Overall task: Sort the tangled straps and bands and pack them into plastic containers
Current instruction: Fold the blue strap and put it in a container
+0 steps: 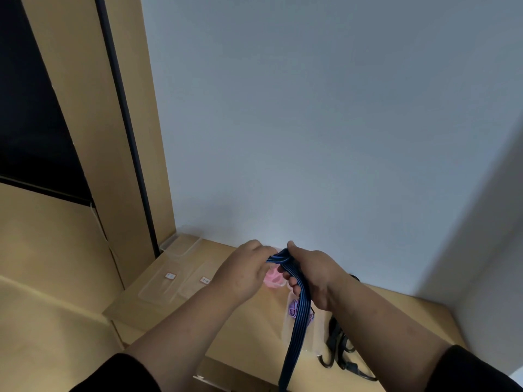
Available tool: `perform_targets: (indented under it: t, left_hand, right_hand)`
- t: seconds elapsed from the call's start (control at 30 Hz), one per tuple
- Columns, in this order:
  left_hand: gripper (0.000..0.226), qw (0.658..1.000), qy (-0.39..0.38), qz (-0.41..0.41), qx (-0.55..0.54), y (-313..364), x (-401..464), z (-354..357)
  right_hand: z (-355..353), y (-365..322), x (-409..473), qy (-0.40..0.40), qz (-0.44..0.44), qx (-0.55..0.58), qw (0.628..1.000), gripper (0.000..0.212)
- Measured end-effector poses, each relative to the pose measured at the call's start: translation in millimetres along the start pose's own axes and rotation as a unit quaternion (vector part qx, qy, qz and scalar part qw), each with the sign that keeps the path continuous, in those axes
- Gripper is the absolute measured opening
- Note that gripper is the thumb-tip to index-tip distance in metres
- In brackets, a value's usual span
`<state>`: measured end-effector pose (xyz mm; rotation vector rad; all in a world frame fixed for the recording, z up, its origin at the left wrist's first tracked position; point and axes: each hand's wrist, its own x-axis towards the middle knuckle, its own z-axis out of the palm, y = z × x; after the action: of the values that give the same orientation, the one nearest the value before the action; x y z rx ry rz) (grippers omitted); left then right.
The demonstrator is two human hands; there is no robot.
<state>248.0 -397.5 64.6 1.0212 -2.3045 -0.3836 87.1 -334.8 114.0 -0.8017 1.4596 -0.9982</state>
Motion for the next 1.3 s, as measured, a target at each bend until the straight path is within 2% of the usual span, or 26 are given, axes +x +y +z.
perform_targets:
  t: [0.17, 0.23, 0.27, 0.3, 0.37, 0.4, 0.43, 0.5, 0.6, 0.67, 0.77, 0.9, 0.97, 1.03, 1.2, 1.3]
  left_hand:
    - [0.032, 1.0, 0.014, 0.015, -0.005, -3, 2, 1]
    - [0.033, 0.998, 0.032, -0.012, -0.058, 0, 1, 0]
    - [0.038, 0.992, 0.037, -0.05, -0.11, 3, -1, 0]
    - [0.042, 0.976, 0.033, -0.104, -0.19, 7, -3, -1]
    - [0.033, 0.904, 0.017, -0.209, -0.373, 16, -4, -2]
    - [0.027, 0.867, 0.01, -0.247, -0.432, 20, -4, -4]
    - [0.028, 0.845, 0.003, -0.271, -0.461, 23, -4, -5]
    - [0.029, 0.826, -0.004, -0.285, -0.486, 26, -3, -7]
    - [0.018, 0.814, 0.019, -0.284, -0.507, 26, -2, -8]
    - [0.014, 0.838, 0.035, -0.274, -0.47, 22, -3, -8]
    - [0.01, 0.897, 0.04, -0.242, -0.368, 16, -5, -6]
    - [0.012, 0.969, 0.04, -0.163, -0.182, 17, -9, -8]
    - [0.014, 0.991, 0.039, -0.104, -0.07, 14, -10, -6]
    - [0.019, 0.997, 0.04, -0.061, -0.019, 10, -13, -3]
    - [0.033, 0.996, 0.088, 0.019, -0.027, 4, -22, 2]
    - [0.041, 0.992, 0.115, 0.04, -0.044, 2, -24, 10]
  right_hand:
    - [2, 1, 0, -0.004, 0.001, 0.045, 0.999, 0.038]
    - [3, 1, 2, -0.005, -0.012, 0.084, 0.996, 0.034]
    - [3, 0, 3, -0.003, -0.023, 0.103, 0.994, 0.032]
    - [3, -1, 3, 0.0, -0.035, 0.115, 0.993, 0.031]
    - [3, -2, 3, 0.01, -0.057, 0.114, 0.992, 0.032]
    - [3, -3, 2, 0.013, -0.066, 0.097, 0.993, 0.034]
    - [4, -2, 1, 0.015, -0.071, 0.075, 0.995, 0.036]
    - [6, -1, 0, 0.007, -0.075, 0.041, 0.996, 0.039]
    - [9, 2, -2, -0.008, -0.067, 0.041, 0.997, 0.038]
    - [11, 3, -4, 0.001, -0.055, 0.021, 0.998, 0.036]
    - [11, 5, -6, 0.007, -0.029, -0.017, 0.999, 0.031]
    - [11, 5, -9, -0.003, 0.016, -0.025, 1.0, 0.029]
    - [11, 4, -12, -0.018, 0.028, -0.023, 0.999, 0.03]
    - [12, 3, -15, -0.023, 0.028, -0.014, 0.999, 0.033]
    - [15, 3, -15, 0.006, 0.038, 0.035, 0.999, 0.05]
    - [16, 7, -17, 0.011, 0.037, 0.058, 0.998, 0.048]
